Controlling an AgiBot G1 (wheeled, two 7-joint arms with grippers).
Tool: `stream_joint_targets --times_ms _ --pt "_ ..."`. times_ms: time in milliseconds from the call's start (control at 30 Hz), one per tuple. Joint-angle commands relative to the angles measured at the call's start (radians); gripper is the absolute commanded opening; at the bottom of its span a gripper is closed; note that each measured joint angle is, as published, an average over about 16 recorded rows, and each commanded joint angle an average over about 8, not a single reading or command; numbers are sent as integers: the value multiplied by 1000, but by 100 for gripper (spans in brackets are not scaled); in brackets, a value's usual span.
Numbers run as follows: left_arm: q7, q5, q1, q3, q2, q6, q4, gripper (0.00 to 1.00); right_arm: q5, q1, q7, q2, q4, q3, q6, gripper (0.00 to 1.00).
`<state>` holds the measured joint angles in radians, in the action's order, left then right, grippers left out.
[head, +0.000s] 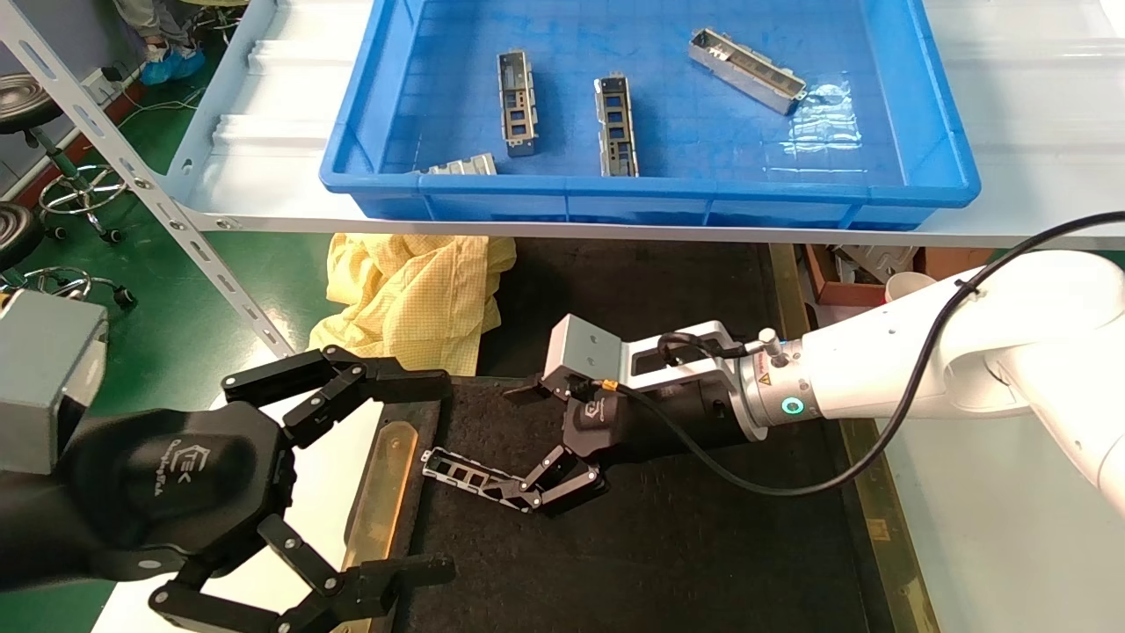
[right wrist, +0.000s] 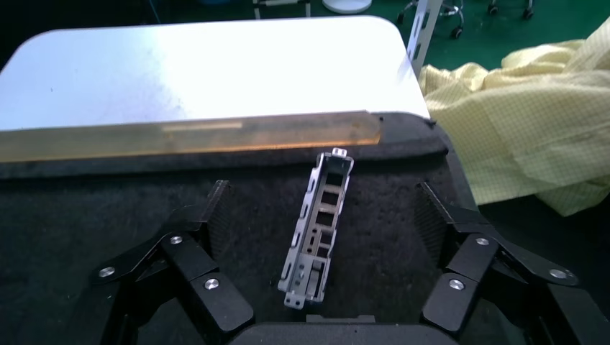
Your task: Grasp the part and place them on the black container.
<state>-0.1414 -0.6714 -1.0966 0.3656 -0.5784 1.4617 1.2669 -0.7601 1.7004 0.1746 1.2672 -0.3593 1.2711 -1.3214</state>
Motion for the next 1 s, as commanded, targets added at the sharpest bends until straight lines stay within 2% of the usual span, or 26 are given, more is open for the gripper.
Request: stream_joint_targets --times_ms 33,1000 --pt "0 0 0 0 0 0 0 100 -6 -1 0 3 -5 2 9 100" --pt "0 0 0 0 0 0 0 100 12 -301 -174 -315 -447 -476 -81 100"
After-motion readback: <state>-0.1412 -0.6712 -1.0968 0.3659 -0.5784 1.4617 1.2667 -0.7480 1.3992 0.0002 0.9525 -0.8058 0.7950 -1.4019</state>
